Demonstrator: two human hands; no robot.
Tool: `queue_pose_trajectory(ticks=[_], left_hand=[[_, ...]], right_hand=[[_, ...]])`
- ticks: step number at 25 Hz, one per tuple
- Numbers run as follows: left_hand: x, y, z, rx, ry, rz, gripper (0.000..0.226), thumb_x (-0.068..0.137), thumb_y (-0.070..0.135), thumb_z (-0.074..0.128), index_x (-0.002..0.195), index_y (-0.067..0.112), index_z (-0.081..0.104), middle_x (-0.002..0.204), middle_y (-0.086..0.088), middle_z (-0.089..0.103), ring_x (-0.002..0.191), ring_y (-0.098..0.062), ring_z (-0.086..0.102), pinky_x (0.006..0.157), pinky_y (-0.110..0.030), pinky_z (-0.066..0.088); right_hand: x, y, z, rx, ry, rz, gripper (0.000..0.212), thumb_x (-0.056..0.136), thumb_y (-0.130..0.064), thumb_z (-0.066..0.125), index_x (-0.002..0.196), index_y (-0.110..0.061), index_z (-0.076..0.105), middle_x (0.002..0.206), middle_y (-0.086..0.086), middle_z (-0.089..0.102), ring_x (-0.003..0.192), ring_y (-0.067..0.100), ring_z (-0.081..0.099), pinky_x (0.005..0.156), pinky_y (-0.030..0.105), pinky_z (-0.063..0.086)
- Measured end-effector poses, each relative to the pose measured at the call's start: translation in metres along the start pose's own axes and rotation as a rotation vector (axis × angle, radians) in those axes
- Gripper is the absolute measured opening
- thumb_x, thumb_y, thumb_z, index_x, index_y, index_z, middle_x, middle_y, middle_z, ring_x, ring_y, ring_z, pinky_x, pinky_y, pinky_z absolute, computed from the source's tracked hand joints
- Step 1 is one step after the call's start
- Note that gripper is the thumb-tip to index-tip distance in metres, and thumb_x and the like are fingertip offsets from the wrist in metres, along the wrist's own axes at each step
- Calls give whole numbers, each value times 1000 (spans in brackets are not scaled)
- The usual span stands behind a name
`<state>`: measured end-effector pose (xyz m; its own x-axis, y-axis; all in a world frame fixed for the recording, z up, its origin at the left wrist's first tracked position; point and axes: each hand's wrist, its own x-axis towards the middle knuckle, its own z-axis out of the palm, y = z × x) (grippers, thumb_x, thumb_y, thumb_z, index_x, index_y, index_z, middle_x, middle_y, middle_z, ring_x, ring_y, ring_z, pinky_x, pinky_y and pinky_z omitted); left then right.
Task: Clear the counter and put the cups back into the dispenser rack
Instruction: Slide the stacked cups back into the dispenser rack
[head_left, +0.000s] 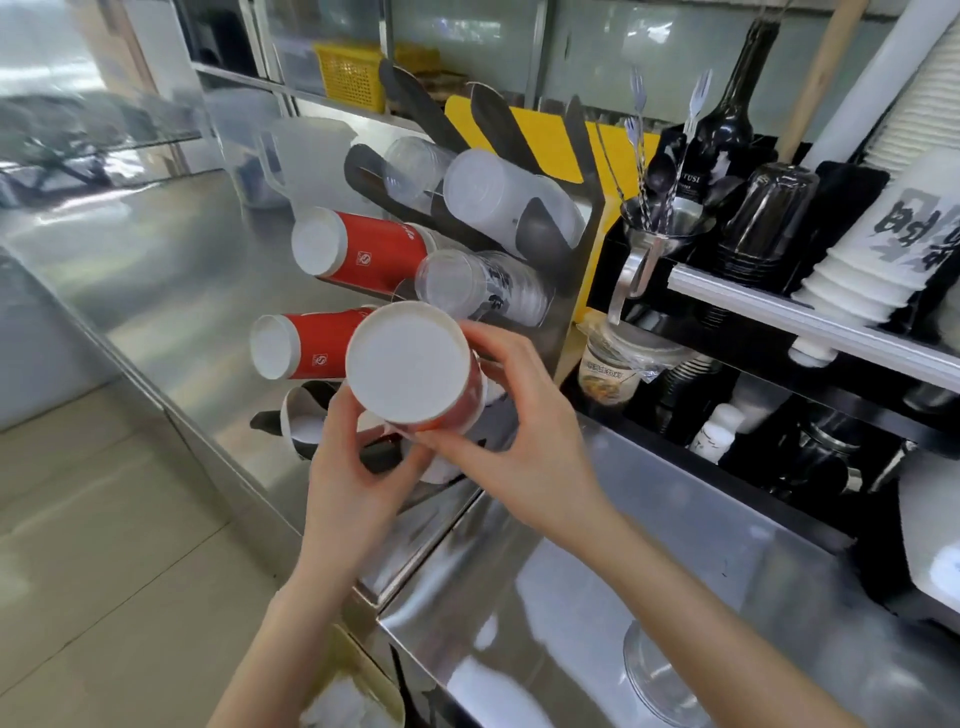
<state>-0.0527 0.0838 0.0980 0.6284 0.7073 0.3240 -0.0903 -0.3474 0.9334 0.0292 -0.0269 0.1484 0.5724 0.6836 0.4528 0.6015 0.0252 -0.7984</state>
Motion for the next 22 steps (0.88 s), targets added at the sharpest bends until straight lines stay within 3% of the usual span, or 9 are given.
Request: queue_pose_trajectory(ticks=[2,4,7,10,14,17,19,22], left_hand=[[2,-6,-13,6,71,-17,56,61,25,67,114,27,46,99,23,53,87,8,60,68,-5,46],[4,-11,-23,12,110,-35,60,64,20,70,118,16,45,95,24,51,78,21,56,63,-8,47],[9,-18,-30,-5,124,-68,55,66,12,73,110,25,43,96,23,52,74,27,53,62,-5,47],[15,-31,-30,-35,115,-96,52,73,1,70,110,27,45,105,6,55,78,20,56,63,2,43],[23,-47,-21,-68,74,-141,45,65,23,72,95,41,44,105,8,58,87,14,57,68,0,45],[28,-53,-13,-50,37,-134,44,70,14,73,103,26,47,93,18,56,78,21,56,67,2,44],[35,-55,-11,-10,-31,-112,37,74,8,70,104,18,51,92,16,58,82,11,58,68,2,43],[41,-54,-15,19,-100,-58,55,66,33,70,116,22,50,115,7,58,108,-5,55,92,-12,46]], right_hand=[[10,-1,15,-11,-47,-18,67,68,-20,77,126,-23,42,130,-5,47,119,-3,42,100,8,35],[16,-1,28,-6,-89,-8,67,69,-20,76,127,-23,41,132,-5,47,120,-2,40,101,11,35],[22,2,42,3,-129,2,67,71,-19,74,129,-23,40,133,-5,46,119,-11,35,102,11,32],[29,9,48,-29,-137,-6,67,71,-21,74,129,-23,40,133,-4,47,117,-11,34,102,8,29],[35,21,49,-75,-145,4,66,70,-24,70,129,-23,41,132,-4,47,120,-5,35,102,8,28],[38,29,47,-138,-175,-14,66,71,-22,69,131,-21,39,135,-4,44,125,2,34,107,17,29],[41,36,44,-207,-180,-48,66,74,-20,69,132,-20,38,137,-3,43,128,6,33,110,20,28],[43,48,37,-321,-201,-75,65,78,-22,67,134,-22,35,141,-4,40,132,7,31,111,19,25]])
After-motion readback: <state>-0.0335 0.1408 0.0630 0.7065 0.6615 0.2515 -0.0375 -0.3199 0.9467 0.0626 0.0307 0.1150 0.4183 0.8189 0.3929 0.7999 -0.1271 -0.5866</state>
